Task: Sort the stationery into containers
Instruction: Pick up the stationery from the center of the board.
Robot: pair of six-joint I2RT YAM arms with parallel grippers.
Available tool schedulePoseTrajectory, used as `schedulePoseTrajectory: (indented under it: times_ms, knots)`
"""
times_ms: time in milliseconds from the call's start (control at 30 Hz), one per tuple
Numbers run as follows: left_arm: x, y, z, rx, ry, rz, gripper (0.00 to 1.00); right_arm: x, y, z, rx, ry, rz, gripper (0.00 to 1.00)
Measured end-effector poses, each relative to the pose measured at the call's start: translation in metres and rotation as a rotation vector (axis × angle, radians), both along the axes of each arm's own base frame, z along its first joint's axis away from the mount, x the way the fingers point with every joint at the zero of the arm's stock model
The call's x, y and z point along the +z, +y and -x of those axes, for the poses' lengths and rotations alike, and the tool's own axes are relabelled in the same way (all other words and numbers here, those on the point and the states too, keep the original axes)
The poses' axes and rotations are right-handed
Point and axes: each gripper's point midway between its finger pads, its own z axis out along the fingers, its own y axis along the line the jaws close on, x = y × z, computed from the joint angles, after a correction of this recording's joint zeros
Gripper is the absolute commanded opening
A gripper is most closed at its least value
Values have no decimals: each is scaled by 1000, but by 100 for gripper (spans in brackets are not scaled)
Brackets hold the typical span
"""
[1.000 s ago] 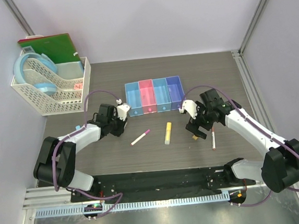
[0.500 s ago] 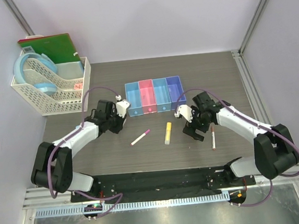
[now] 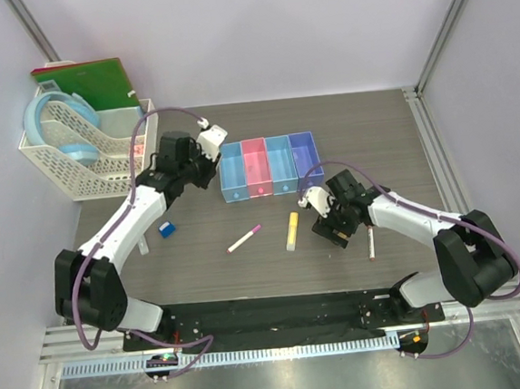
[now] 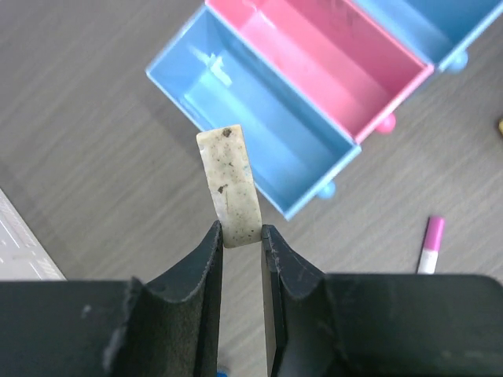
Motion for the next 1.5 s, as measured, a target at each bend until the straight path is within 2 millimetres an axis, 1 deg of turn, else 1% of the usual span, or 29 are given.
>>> schedulePoseTrajectory:
  times_ms: [67,100,133,233,267,300,367,400,433,500,667,800,833,867,900,933,1000,1033,1100,1167,1200,1333,1433,1500]
  knots:
    - [7,-7,-11,-7,-12,5,3,-3,4,4,9,3,1,75]
    - [7,-11,-15,-12,-12,5,3,-6,4,7,9,10,5,74]
    - [6,-15,-18,-17,-8,4,3,-8,4,9,9,19,7,72]
    - [-5,-29,-23,-43,18,-7,3,-9,5,10,2,21,8,60]
    - [-10,-34,-24,-53,31,-13,3,-9,6,10,-1,23,6,56]
    - [-14,-39,-24,-65,40,-18,3,-10,6,10,-1,24,7,45]
    - [-22,-49,-25,-86,57,-28,3,-10,7,9,-6,22,4,34]
    - [-26,-54,-25,-98,62,-34,3,-11,7,8,-10,21,1,26]
    - [-29,-59,-26,-110,67,-41,3,-10,7,8,-13,19,3,21]
    - [-34,-67,-28,-130,74,-53,3,-10,7,6,-16,13,5,14]
    - [-38,-84,-40,-154,72,-65,2,-8,8,5,-17,7,6,12]
    - [-40,-92,-46,-163,70,-69,3,-7,8,5,-17,6,5,12]
    - [-43,-94,-48,-164,71,-74,5,-6,8,5,-16,4,4,12]
    - [-45,-94,-50,-164,72,-80,8,-5,7,5,-17,-1,7,12]
    - [-49,-95,-51,-164,75,-89,13,-4,6,4,-20,-7,11,12]
    - [-53,-95,-52,-165,80,-96,23,-3,6,3,-21,-11,12,12]
    - [-63,-95,-52,-165,94,-113,32,3,6,-1,-26,-28,10,12]
    - [-68,-95,-52,-165,104,-120,47,10,8,-5,-26,-45,3,12]
    - [-76,-94,-53,-165,112,-139,59,29,14,-16,-26,-95,-22,12]
    - [-80,-93,-53,-159,118,-145,64,52,22,-31,-27,-155,-55,13]
    - [-80,-93,-53,-160,119,-146,74,61,25,-37,-27,-179,-69,13]
    - [-79,-94,-54,-157,109,-148,75,100,38,-61,-24,-273,-119,13]
    - [-77,-94,-55,-153,103,-150,75,117,44,-71,-14,-309,-134,13]
    - [-70,-92,-56,-145,84,-148,75,122,48,-80,-9,-320,-137,13]
